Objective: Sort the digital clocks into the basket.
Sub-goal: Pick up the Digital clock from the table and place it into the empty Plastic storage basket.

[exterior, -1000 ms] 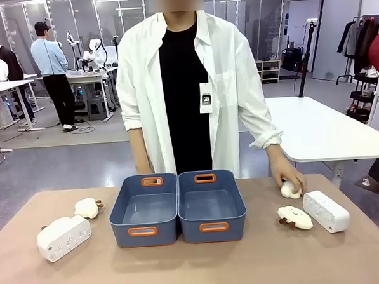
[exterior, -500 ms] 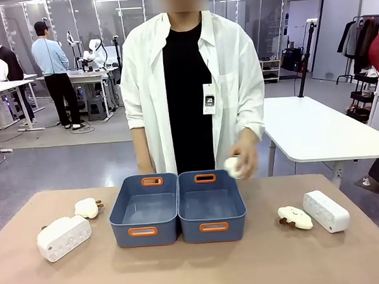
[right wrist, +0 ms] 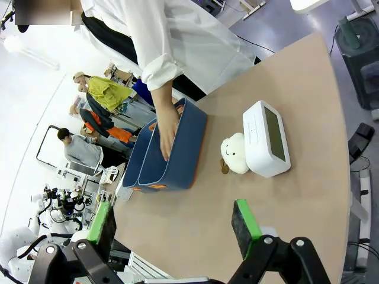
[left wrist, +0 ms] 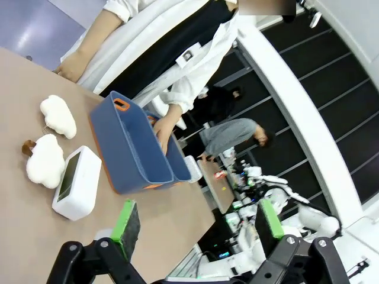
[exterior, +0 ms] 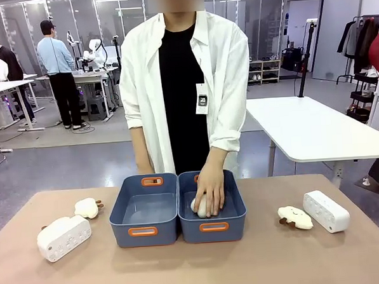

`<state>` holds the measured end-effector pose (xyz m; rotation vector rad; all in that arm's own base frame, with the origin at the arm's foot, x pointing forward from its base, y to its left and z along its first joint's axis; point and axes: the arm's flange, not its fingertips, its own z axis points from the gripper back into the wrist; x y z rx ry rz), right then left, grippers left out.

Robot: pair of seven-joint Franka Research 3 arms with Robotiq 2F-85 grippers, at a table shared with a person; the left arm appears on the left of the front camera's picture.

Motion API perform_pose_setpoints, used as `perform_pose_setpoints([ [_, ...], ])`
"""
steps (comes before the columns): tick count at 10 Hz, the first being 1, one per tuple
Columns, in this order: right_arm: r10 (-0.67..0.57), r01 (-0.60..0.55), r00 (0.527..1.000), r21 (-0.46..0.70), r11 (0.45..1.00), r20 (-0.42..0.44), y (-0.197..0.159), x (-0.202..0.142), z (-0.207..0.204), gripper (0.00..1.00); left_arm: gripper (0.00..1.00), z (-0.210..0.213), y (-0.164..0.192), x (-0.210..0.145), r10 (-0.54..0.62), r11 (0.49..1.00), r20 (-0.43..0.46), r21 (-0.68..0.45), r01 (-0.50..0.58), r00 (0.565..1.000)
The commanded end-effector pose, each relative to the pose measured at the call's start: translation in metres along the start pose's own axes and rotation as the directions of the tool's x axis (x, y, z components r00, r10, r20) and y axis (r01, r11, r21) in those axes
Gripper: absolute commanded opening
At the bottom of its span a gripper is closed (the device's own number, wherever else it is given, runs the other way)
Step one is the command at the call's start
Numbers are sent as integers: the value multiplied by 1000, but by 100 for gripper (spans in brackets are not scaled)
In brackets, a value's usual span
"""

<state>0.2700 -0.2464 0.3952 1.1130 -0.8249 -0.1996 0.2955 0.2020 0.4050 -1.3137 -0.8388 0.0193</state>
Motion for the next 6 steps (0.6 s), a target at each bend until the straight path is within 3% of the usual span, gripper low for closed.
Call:
perform_pose_setpoints([
  [1,-12,12,1000,7,1000,4,3,1,0,100,100,-42,-39,-2,-183,946,-133,245,211,974],
  [2,-12,12,1000,7,1000,4,3,1,0,100,100,-73,-53,4,-249,878,-264,344,332,932],
  [3,-12,12,1000,7,1000,4,3,1,0,100,100,-98,-57,7,-178,837,-351,438,329,919],
  [4,-12,12,1000,7,1000,4,3,1,0,100,100,-129,-57,9,-187,762,-434,503,409,881],
  [5,-12,12,1000,7,1000,4,3,1,0,100,100,-161,-52,11,-276,606,-497,575,550,823],
  [6,-12,12,1000,7,1000,4,3,1,0,100,100,-191,-50,2,-330,511,-599,537,671,730],
])
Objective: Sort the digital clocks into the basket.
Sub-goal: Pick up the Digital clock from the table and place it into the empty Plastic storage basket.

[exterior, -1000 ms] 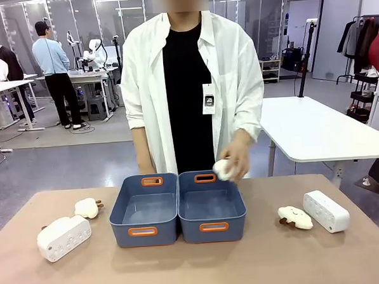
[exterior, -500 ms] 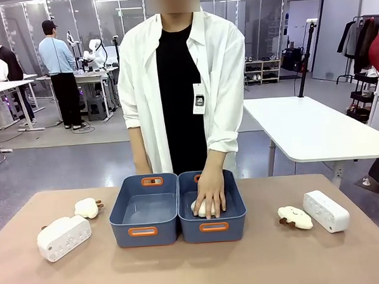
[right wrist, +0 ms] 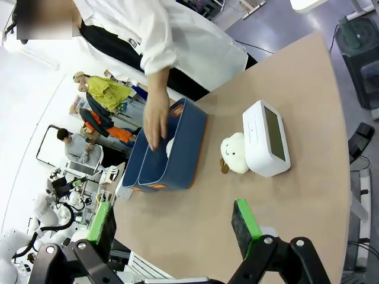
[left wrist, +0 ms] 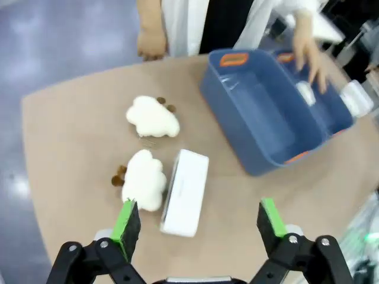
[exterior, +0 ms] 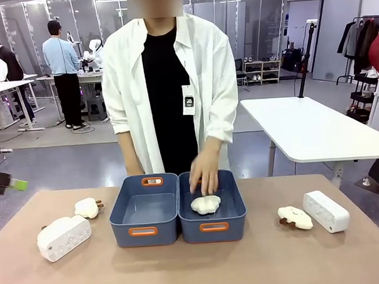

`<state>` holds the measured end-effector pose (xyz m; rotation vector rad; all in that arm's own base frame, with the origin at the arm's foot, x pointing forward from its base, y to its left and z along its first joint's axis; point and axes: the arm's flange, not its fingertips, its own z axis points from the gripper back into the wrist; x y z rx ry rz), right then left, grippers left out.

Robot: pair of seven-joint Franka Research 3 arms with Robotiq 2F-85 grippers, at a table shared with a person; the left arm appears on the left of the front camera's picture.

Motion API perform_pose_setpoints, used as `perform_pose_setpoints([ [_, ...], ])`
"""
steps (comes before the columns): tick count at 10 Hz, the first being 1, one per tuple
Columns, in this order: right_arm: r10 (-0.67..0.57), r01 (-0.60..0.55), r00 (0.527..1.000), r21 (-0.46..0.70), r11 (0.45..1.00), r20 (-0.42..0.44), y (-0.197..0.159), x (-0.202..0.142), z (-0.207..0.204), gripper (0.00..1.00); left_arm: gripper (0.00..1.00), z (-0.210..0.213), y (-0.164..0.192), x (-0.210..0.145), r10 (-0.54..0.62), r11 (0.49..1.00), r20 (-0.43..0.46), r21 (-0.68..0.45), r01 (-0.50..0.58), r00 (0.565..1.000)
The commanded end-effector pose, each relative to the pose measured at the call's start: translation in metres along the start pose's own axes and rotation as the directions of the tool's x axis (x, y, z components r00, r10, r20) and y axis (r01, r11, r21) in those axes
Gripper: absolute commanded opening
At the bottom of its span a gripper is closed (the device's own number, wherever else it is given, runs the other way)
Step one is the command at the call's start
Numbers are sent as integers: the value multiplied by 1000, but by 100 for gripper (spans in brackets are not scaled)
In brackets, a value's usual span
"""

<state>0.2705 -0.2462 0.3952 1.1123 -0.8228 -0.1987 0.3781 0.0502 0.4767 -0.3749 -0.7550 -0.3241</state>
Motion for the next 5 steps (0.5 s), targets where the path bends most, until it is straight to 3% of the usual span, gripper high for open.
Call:
perform_pose_setpoints([
  [1,-12,12,1000,8,1000,6,3,1,1,100,100,-62,-20,-13,-149,973,-186,146,177,971],
  [2,-12,12,1000,8,1000,6,3,1,1,100,100,-87,-28,-17,-203,969,-276,84,234,940],
  [4,-12,12,1000,8,1000,6,3,1,1,100,100,-128,-32,-22,-257,942,-402,98,321,879],
  [5,-12,12,1000,8,1000,6,3,1,1,100,100,-134,-33,-29,-225,940,-469,126,317,854],
])
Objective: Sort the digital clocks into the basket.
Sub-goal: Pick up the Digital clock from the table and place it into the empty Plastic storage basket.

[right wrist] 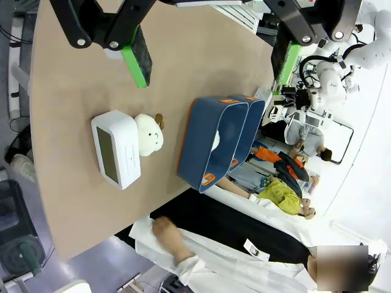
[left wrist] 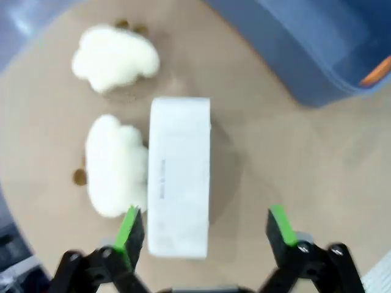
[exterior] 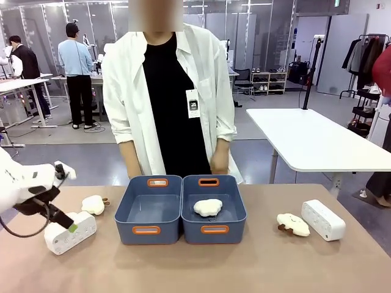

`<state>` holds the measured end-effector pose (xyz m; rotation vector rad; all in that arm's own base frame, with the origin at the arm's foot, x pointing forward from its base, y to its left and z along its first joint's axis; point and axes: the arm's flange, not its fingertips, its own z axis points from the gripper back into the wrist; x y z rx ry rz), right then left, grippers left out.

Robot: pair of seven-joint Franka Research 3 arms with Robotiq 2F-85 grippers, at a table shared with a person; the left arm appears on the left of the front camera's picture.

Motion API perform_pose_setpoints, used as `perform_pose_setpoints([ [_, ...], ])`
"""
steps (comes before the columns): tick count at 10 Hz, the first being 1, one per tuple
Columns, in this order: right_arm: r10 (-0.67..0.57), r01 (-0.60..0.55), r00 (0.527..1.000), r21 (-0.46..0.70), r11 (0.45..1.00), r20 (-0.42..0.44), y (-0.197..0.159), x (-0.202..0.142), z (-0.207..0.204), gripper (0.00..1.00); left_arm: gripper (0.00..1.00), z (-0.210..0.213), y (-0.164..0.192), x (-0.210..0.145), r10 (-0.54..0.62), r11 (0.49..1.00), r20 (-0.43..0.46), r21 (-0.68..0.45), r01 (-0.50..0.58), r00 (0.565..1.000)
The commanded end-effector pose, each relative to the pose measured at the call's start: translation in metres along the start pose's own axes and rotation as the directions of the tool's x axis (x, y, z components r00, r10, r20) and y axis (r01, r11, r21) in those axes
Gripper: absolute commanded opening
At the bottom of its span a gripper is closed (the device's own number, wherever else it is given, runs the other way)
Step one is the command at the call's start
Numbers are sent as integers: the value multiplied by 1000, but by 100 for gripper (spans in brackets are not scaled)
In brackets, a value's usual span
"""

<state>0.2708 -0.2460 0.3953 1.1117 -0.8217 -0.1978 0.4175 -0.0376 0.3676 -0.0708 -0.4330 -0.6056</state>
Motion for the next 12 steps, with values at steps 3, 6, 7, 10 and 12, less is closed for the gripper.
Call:
perform_pose_setpoints([
  [3,-13,13,1000,9,1000,7,3,1,1,100,100,-34,11,17,-7,996,-83,83,14,997],
  [6,-13,13,1000,9,1000,7,3,1,1,100,100,-56,17,29,37,999,-103,-19,-39,994],
  [7,-13,13,1000,9,1000,7,3,1,1,100,70,-57,14,23,67,997,-101,-32,-71,993],
  [10,-13,13,1000,9,1000,7,3,1,1,100,0,-56,12,23,40,999,-118,-27,-44,992],
  [12,-13,13,1000,9,1000,7,3,1,1,100,0,-49,12,16,81,996,-153,35,-76,985],
])
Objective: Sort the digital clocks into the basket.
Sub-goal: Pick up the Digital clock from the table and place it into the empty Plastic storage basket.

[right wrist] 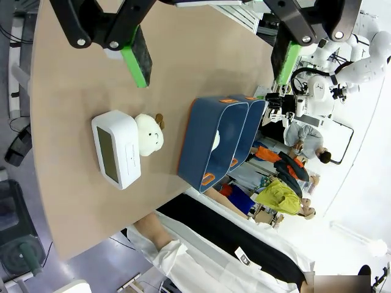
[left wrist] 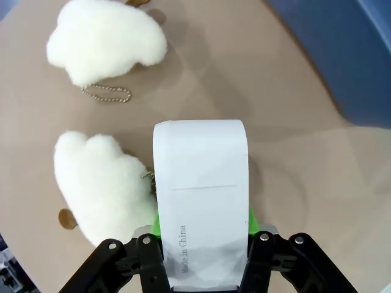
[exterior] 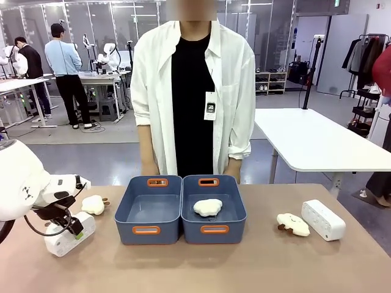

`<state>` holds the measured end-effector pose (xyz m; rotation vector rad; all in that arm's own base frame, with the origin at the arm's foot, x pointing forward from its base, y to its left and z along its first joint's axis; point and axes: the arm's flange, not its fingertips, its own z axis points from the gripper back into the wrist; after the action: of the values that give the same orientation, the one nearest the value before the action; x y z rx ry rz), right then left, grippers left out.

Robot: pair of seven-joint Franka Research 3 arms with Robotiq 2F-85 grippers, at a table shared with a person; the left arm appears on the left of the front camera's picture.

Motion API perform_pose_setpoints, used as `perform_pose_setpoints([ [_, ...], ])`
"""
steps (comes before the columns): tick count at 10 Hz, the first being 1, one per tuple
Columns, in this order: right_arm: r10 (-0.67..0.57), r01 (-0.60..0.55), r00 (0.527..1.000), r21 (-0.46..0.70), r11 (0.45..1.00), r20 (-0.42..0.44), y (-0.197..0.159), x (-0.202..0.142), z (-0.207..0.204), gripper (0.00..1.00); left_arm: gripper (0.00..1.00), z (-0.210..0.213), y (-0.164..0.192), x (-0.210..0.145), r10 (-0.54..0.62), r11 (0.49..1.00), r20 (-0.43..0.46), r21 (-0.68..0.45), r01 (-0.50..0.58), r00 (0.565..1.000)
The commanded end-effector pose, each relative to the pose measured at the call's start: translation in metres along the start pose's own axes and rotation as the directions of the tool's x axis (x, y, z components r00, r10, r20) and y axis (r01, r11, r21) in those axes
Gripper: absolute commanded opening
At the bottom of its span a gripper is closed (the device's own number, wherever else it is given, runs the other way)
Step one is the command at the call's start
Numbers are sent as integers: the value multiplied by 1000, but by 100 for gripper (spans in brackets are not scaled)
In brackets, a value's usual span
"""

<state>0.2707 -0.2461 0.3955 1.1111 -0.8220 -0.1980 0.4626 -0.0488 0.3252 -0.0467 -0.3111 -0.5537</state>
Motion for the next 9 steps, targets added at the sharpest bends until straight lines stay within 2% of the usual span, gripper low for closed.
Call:
perform_pose_setpoints([
  [1,-13,13,1000,9,1000,7,3,1,1,100,4,15,-5,-8,65,997,-10,41,-64,998],
  [3,-13,13,1000,9,1000,7,3,1,1,100,0,41,-19,-11,126,992,27,14,-126,992],
  [4,-13,13,1000,9,1000,7,3,1,1,100,0,53,-26,-16,130,991,37,-36,-128,991],
  [6,-13,13,1000,9,1000,7,3,1,1,100,0,71,-40,-33,141,981,-9,-132,-141,990],
  [7,-13,13,1000,9,1000,7,3,1,1,100,0,47,-23,-10,124,992,29,-17,-123,992],
  [9,-13,13,1000,9,1000,7,3,1,1,100,0,47,-23,-10,124,992,29,-17,-123,992],
])
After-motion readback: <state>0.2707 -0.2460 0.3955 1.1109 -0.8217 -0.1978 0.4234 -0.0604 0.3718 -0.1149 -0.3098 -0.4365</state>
